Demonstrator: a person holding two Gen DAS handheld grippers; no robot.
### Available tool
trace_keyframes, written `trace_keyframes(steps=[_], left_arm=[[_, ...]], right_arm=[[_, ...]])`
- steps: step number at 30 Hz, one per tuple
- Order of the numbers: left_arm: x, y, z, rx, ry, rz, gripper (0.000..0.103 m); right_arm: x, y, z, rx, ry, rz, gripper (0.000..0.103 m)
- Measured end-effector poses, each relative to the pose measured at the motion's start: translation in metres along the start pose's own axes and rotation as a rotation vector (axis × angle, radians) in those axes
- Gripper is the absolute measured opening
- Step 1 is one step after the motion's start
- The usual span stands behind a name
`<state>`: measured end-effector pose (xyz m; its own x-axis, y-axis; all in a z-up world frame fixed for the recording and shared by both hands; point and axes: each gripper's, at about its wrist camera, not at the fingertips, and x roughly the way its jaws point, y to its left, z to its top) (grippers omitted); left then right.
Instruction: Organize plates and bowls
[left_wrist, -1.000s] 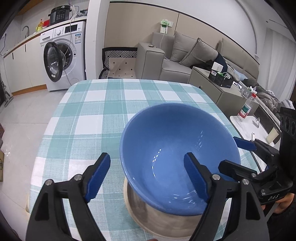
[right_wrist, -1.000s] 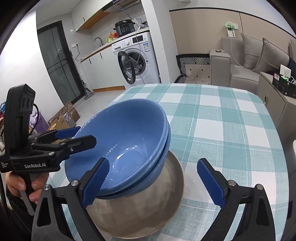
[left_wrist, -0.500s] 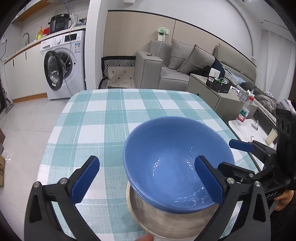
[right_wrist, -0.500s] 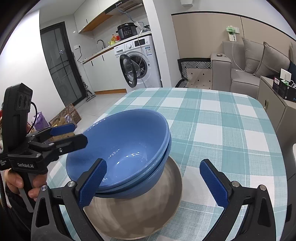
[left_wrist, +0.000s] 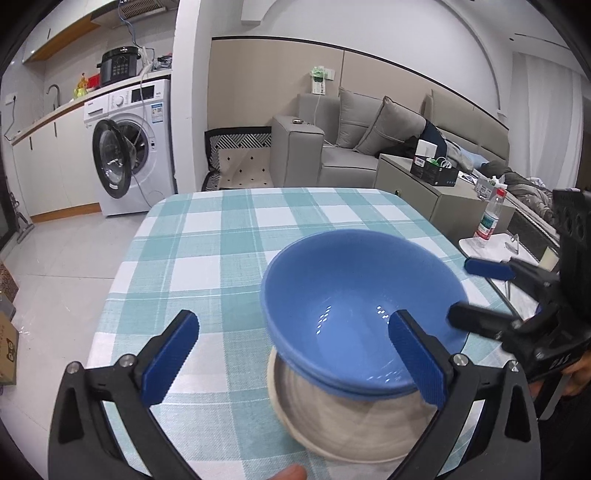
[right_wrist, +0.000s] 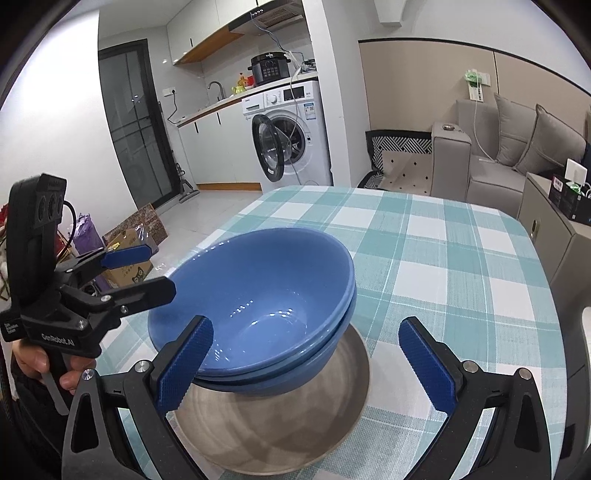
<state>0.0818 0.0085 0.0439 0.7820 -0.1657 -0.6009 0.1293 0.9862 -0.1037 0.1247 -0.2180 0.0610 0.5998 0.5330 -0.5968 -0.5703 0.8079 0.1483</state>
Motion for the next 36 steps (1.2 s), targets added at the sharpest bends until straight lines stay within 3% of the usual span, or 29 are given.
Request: trace_keyframes(steps=[12, 21, 36], left_arm=[[-0.015, 0.006, -0.02, 0.001, -0.089, 0.036, 0.103], [-0.019, 0.017, -0.041, -0.04, -0.176, 0.035, 0.103], [-0.033, 0.017, -0.065, 0.004, -0.234, 0.104, 0.103]], right_arm=[[-0.025, 0.002, -0.027, -0.037, -0.113, 0.063, 0.102], [-0.037, 0.003, -0.059, -0.062, -0.182, 0.051, 0.102], [-0.051, 0.003, -0.086, -0.083, -0.249, 0.03, 0.102]])
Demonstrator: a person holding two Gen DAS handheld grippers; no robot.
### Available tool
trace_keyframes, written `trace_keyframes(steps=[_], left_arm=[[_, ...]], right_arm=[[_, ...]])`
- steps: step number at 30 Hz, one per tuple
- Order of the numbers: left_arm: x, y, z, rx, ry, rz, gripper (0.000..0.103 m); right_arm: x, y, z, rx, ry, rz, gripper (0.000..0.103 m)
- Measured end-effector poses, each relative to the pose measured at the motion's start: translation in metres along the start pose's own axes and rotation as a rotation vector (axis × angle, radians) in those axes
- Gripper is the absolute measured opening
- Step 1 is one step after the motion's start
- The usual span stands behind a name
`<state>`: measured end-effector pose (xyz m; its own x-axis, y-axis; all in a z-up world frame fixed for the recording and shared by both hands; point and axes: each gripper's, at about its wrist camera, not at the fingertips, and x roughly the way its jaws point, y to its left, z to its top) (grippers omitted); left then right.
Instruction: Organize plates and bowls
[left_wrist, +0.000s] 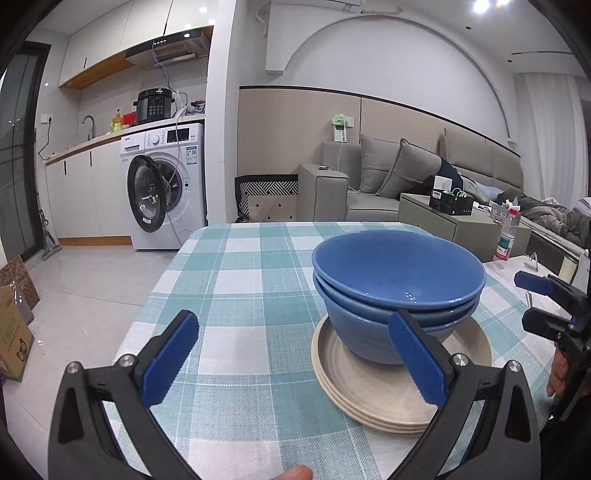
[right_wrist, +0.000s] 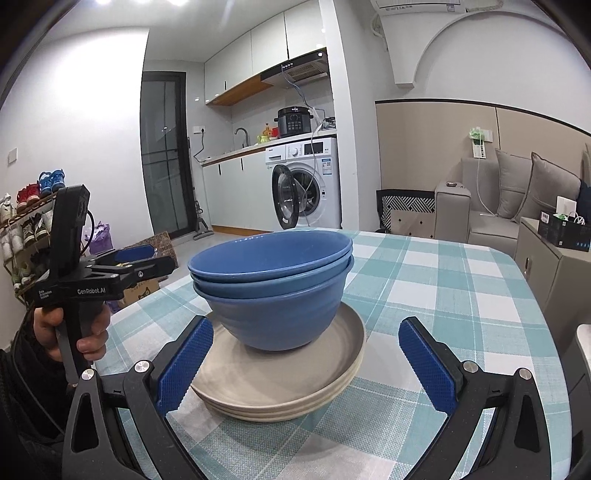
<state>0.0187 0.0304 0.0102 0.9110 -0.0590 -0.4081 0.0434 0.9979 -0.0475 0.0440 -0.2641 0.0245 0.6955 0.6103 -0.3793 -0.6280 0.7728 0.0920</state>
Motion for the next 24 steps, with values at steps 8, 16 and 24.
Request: trace_keyframes(steps=[8, 16, 24], left_arm=[[0.001, -0.005, -0.007, 0.033, -0.02, -0.018, 0.103], [0.0, -0.001, -0.007, -0.007, -0.047, -0.02, 0.103], [0.003, -0.001, -0.01, 0.006, -0.041, -0.025, 0.103]], right_arm=[[-0.012, 0.006, 0.0, -0.016, -0.052, -0.005, 0.102], [-0.012, 0.003, -0.003, -0.006, -0.067, 0.001, 0.102], [-0.01, 0.003, -0.007, 0.002, -0.058, 0.004, 0.102]])
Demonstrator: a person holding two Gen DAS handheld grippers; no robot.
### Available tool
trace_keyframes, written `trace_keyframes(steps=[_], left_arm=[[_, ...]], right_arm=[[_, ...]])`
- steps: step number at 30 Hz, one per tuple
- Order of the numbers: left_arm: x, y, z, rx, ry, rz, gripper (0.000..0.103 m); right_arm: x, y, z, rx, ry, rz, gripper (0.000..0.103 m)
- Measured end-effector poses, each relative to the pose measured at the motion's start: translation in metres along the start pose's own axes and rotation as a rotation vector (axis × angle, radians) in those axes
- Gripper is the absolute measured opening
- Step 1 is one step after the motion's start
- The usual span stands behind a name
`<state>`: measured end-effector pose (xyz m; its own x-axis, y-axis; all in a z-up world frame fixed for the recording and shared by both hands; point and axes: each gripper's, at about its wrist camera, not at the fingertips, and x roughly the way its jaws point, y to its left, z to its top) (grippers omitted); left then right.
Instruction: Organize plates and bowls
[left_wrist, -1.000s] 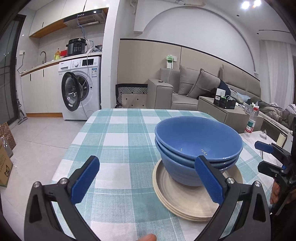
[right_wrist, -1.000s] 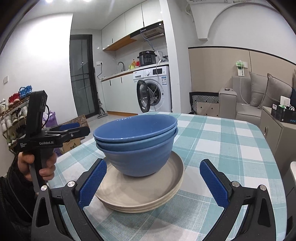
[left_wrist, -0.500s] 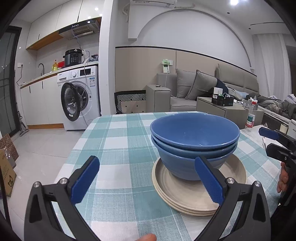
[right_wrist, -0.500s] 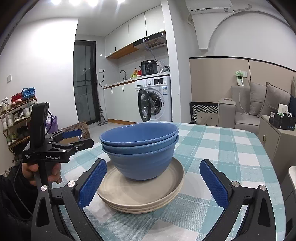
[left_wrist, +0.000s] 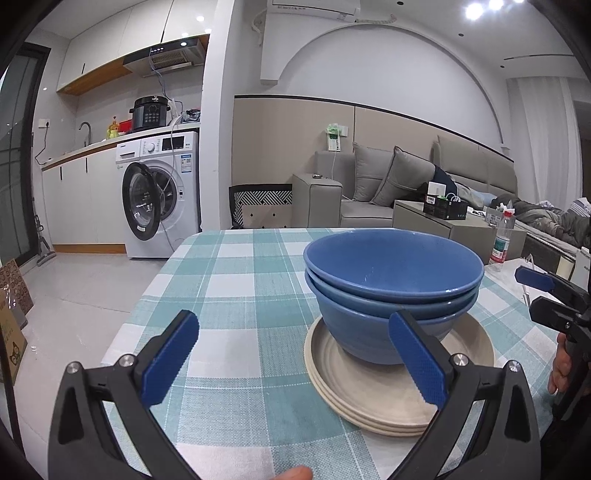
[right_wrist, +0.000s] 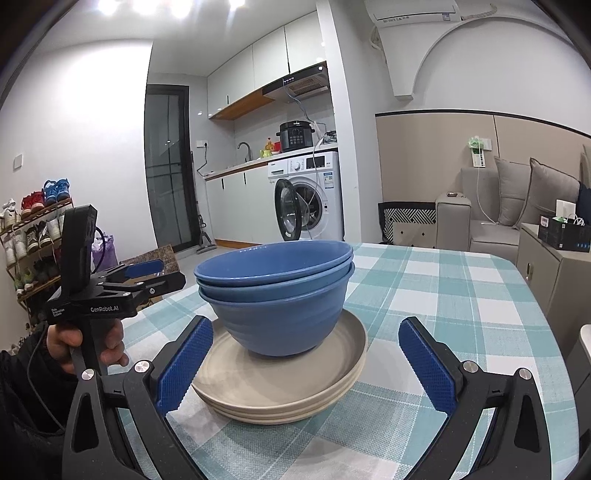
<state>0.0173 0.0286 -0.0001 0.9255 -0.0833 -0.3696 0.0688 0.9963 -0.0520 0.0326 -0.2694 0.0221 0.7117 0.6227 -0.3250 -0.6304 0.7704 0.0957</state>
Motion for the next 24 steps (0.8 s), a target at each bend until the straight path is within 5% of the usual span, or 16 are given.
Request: trace_keyframes(steps=[24], left_arm=[[-0.002, -0.023, -0.007, 0.04, 0.013, -0.026, 0.103]], right_arm=[[0.003, 0.002, -0.001, -0.015, 0.002, 0.004, 0.102]])
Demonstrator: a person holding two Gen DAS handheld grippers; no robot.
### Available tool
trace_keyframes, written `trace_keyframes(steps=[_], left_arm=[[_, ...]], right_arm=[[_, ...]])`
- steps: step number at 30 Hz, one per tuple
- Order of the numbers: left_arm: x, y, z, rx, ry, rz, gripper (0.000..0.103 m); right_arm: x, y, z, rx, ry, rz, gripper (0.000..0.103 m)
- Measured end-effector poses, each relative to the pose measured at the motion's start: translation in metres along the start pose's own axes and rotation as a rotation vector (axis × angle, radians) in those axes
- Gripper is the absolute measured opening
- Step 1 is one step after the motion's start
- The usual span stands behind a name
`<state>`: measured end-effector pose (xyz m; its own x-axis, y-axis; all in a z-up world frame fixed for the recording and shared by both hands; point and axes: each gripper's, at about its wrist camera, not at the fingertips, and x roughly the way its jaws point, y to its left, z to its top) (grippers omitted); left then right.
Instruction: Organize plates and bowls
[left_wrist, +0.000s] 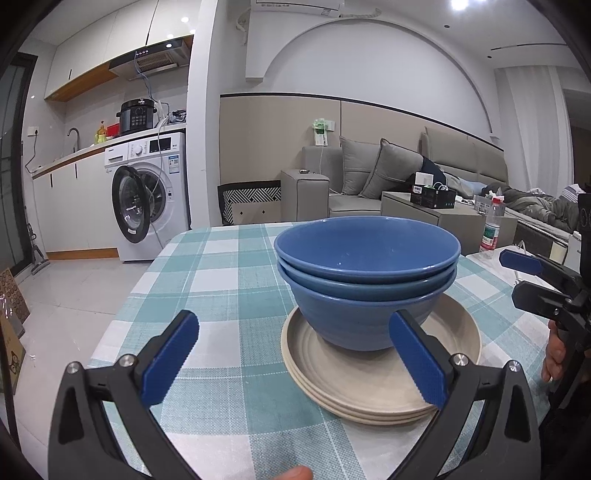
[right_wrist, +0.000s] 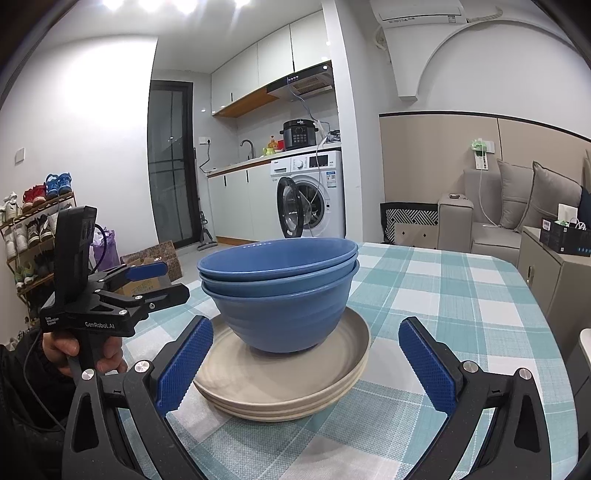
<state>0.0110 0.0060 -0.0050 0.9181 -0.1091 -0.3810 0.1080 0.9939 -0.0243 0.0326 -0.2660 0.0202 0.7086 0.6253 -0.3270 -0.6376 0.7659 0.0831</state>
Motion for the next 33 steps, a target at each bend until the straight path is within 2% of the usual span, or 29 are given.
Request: trace_keyframes(steps=[33], left_arm=[[0.0004, -0.0048, -0.0008, 0.017, 0.014, 0.005, 0.103]], right_arm=[[0.0002, 0.0045, -0.0006, -0.014, -0.003, 0.015, 0.102]])
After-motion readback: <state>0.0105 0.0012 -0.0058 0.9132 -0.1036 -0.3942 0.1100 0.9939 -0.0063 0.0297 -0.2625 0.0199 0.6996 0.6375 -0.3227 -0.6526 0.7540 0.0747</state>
